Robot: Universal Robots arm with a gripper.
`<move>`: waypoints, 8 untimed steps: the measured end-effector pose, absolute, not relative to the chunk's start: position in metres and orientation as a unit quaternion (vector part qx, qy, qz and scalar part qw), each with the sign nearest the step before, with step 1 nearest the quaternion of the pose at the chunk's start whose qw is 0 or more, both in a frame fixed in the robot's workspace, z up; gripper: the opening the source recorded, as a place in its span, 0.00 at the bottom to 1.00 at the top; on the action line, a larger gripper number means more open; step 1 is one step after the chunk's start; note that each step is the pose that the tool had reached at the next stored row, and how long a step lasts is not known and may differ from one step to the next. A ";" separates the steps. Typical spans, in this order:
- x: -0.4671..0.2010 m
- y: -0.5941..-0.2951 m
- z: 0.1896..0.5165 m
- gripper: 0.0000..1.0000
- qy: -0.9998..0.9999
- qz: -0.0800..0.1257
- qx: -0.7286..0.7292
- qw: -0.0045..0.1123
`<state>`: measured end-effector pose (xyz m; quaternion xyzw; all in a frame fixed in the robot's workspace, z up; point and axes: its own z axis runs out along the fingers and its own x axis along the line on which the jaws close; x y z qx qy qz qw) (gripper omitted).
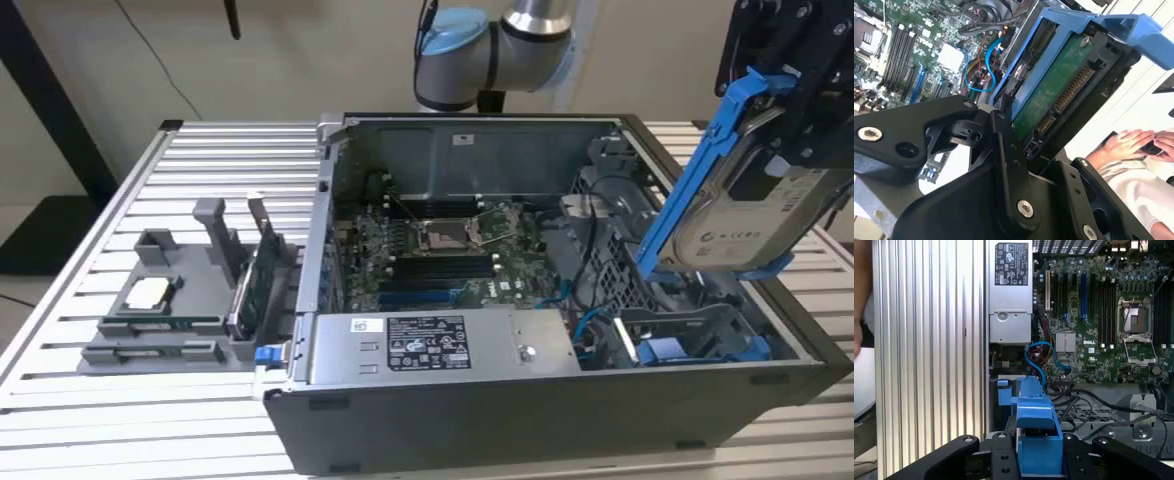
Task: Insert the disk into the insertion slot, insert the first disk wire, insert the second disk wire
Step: 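Insert the disk into the insertion slot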
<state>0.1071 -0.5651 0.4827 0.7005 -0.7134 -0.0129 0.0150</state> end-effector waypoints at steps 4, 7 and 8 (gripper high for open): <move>0.107 -0.565 0.483 0.33 -0.713 -0.013 0.701 0.015; 0.112 -0.566 0.477 0.33 -0.713 -0.013 0.701 0.015; 0.113 -0.566 0.473 0.33 -0.713 -0.013 0.701 0.015</move>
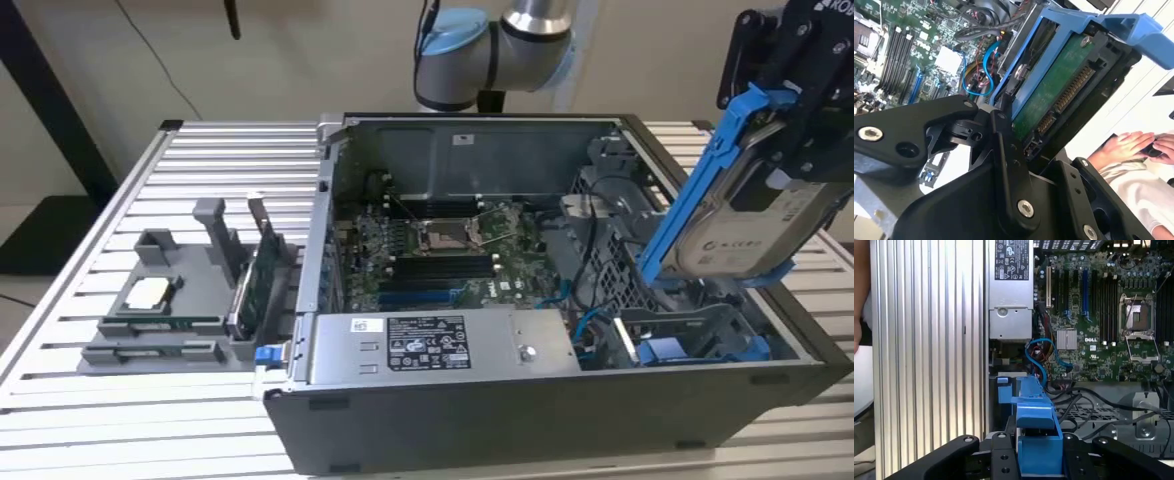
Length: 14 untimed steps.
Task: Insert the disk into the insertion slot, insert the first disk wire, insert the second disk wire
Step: 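Insert the disk into the insertion slot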
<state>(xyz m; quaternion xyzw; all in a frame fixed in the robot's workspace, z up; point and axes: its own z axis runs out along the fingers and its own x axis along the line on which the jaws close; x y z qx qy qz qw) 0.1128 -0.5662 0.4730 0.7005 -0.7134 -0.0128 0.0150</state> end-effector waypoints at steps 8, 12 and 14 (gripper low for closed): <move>0.114 -0.566 0.458 0.33 -0.713 -0.013 0.701 0.015; 0.114 -0.566 0.457 0.33 -0.713 -0.013 0.701 0.015; 0.114 -0.566 0.457 0.33 -0.713 -0.013 0.701 0.015</move>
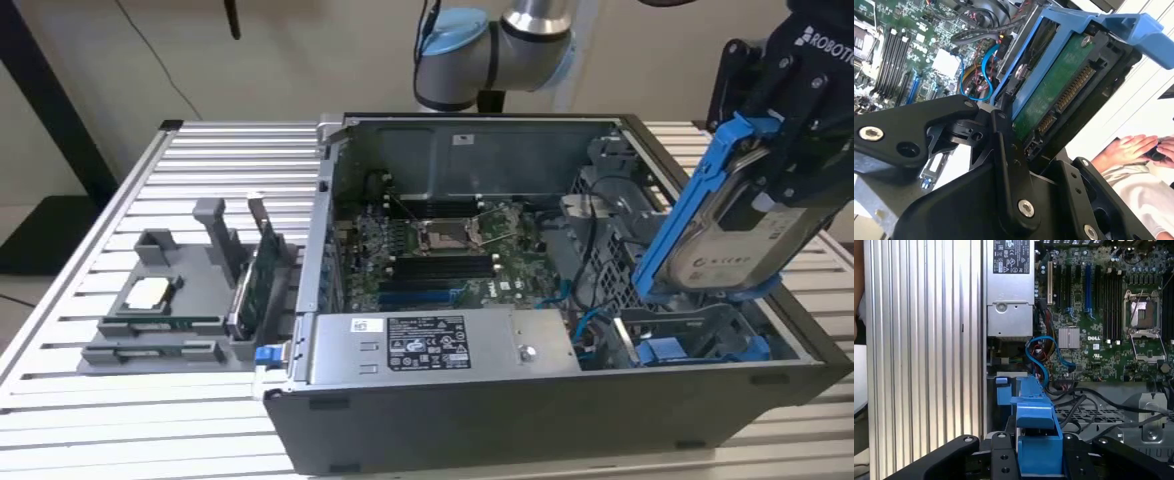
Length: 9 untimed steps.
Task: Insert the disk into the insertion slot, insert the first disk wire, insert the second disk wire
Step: 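Insert the disk into the insertion slot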
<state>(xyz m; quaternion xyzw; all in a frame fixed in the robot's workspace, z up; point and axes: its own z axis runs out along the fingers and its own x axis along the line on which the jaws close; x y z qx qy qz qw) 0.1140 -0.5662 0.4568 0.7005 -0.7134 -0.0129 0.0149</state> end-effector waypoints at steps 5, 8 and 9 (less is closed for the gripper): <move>0.114 -0.566 0.454 0.33 -0.713 -0.013 0.701 0.015; 0.114 -0.566 0.453 0.33 -0.713 -0.013 0.701 0.015; 0.114 -0.566 0.453 0.33 -0.713 -0.013 0.701 0.015</move>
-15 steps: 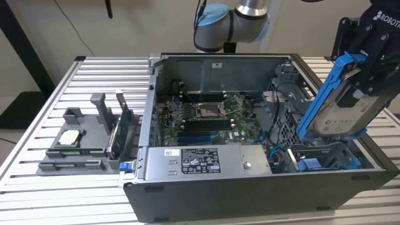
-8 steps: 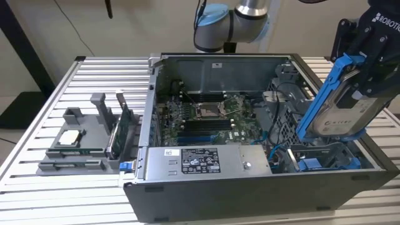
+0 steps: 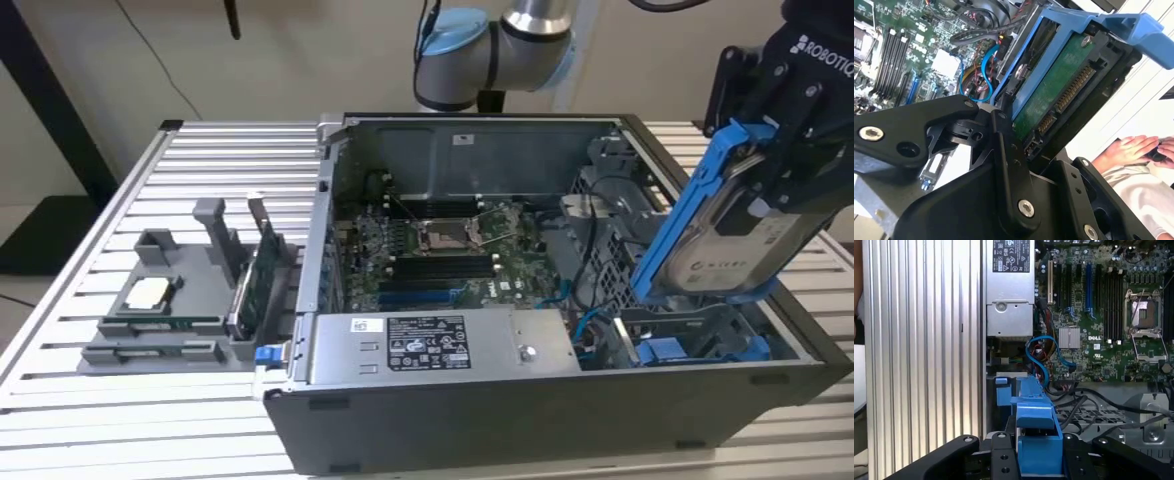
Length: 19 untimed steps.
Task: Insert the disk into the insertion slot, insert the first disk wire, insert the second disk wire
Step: 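Insert the disk into the insertion slot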
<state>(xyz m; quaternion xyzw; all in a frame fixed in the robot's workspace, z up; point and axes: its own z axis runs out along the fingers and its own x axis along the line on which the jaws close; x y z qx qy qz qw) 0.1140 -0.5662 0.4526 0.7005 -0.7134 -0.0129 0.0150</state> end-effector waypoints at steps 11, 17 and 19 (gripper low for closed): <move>0.114 -0.566 0.445 0.33 -0.713 -0.013 0.701 0.015; 0.114 -0.566 0.444 0.33 -0.713 -0.013 0.701 0.015; 0.114 -0.566 0.443 0.33 -0.713 -0.013 0.701 0.015</move>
